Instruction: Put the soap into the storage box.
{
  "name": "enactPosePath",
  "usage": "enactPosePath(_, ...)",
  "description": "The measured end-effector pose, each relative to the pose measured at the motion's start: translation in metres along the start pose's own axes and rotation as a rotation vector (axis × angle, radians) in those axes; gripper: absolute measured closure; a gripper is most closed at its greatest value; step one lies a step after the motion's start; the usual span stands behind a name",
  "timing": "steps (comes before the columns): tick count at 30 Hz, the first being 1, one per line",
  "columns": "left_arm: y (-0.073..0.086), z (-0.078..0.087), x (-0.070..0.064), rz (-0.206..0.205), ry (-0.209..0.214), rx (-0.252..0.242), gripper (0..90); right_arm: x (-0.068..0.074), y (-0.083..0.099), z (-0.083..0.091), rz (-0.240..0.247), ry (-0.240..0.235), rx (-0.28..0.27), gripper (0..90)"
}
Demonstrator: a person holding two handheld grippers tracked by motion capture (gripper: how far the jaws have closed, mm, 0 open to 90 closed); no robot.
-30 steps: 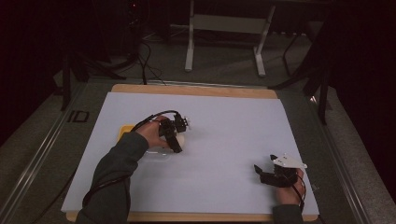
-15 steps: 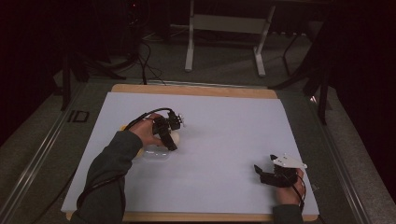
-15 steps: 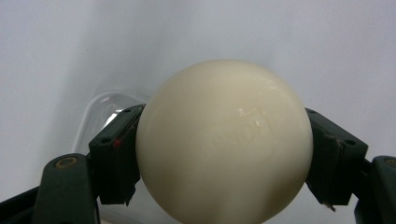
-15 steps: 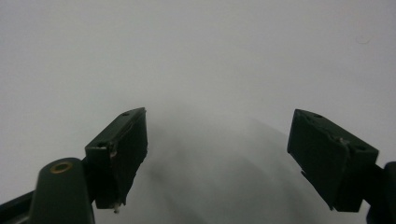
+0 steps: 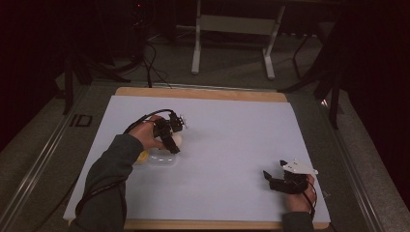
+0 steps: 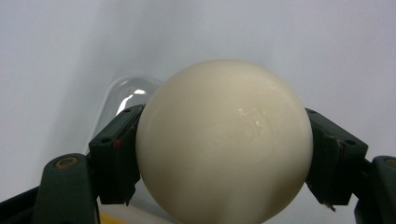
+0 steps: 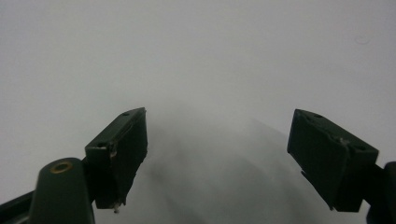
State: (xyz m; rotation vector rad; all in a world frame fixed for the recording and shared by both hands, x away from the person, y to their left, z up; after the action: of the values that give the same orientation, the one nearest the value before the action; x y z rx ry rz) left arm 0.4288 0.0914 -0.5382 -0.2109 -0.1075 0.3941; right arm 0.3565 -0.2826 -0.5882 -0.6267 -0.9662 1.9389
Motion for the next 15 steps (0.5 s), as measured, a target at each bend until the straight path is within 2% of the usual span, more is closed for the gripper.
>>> enactPosePath(15, 0.015, 0.009, 0.009, 0.029, -0.012, -0.003, 24.1, 0.0, 0.0, 0.0, 0.0, 0.0, 0.001, 20.0)
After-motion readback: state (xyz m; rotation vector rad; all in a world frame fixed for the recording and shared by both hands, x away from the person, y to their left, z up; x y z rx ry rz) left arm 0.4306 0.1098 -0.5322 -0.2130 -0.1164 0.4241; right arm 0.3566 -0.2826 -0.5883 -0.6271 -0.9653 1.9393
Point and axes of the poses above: each handheld gripper's, and its own axes: z roughly backward along the jaws, y roughly out of its underside, x roughly to its left, the point moved 9 cm from there along -z, roughly forward along the jaws, and after that the axes turned 3 degrees about -z, right-handed, at the moved point
